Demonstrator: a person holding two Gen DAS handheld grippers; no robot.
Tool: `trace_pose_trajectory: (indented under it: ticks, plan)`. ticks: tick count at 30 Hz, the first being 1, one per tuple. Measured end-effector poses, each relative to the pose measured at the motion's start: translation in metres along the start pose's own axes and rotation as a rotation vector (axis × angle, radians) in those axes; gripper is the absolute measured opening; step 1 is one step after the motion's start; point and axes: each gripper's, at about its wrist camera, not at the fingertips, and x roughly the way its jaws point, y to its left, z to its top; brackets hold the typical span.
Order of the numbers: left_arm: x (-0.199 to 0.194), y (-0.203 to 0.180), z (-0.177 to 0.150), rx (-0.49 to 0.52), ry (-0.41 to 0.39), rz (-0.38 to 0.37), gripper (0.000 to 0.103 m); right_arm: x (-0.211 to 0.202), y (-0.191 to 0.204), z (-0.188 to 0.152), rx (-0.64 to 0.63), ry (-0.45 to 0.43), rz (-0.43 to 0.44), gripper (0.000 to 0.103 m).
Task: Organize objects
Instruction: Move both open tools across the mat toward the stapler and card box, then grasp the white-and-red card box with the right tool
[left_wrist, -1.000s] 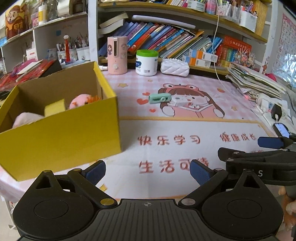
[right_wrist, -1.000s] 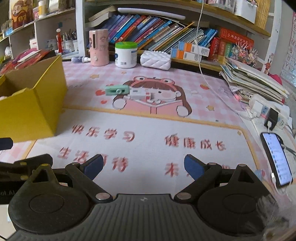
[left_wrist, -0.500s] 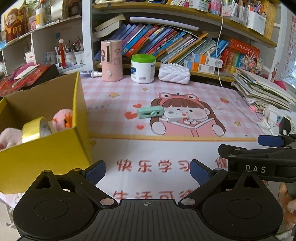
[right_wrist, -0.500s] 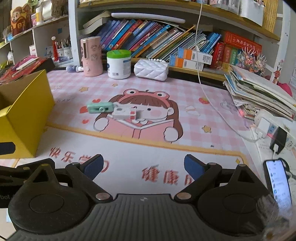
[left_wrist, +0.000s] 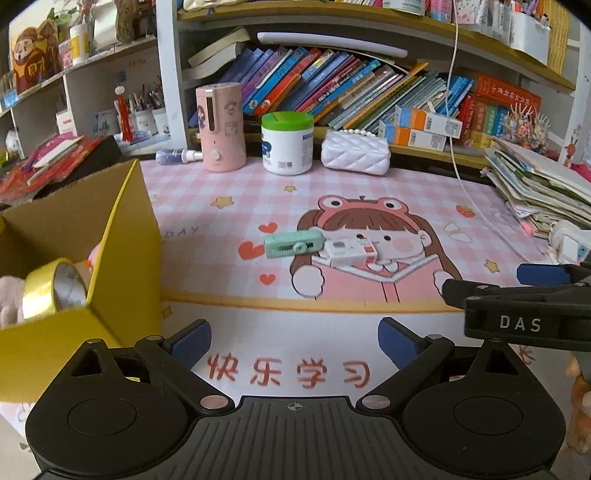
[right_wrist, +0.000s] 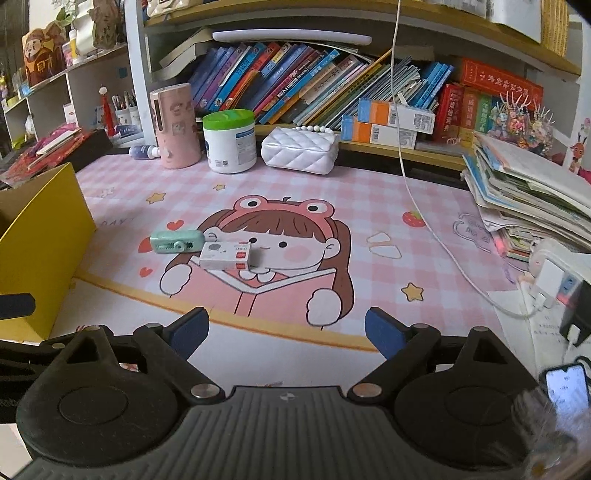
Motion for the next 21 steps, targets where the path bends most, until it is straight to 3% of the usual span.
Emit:
trace_pose_trajectory:
  ticks: [10, 21]
  plan:
    - [0.025, -0.003, 0.013, -0.015, 0.007, 0.046, 0.098, 0.030, -0.015, 0.021, -0.014, -0.026, 0.051, 0.089]
    - [0.035, -0.005, 0.008, 0.005, 0.066, 0.101, 0.098, 0.095, 0.005, 0.040, -0.091, 0.024, 0.155, 0.080]
